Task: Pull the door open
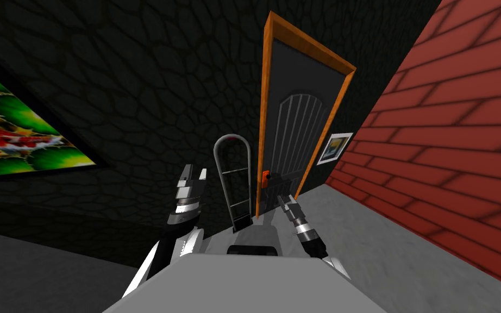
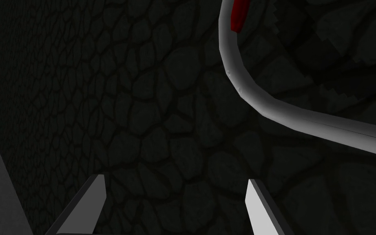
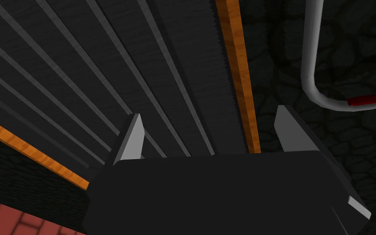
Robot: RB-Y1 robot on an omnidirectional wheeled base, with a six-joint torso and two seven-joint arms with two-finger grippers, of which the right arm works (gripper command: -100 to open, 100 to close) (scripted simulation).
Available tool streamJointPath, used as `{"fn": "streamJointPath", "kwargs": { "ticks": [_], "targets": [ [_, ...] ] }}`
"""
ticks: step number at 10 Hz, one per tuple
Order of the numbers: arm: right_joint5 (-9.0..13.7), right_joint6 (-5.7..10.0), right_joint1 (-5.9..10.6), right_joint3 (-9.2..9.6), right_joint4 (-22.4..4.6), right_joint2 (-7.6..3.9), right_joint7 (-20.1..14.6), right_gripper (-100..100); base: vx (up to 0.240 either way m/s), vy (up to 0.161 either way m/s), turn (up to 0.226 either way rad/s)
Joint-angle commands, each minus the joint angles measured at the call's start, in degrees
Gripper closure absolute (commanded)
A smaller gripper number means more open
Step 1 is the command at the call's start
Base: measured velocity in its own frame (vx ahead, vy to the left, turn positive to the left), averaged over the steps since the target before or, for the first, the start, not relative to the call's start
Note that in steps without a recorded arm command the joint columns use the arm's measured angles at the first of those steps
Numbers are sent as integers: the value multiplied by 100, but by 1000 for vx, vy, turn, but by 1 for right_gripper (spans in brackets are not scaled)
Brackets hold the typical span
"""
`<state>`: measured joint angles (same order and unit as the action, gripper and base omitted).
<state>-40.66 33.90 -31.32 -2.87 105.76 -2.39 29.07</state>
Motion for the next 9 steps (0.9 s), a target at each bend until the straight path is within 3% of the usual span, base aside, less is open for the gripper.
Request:
{"fn": "streamJointPath", "kwargs": {
  "ticks": [1,9],
  "targets": [
    [-194,25,-12,-5,-70,15,99,-100,103,-22,79],
    [-1093,272,-26,-100,-601,178,593,-100,108,-58,74]
  ]
}}
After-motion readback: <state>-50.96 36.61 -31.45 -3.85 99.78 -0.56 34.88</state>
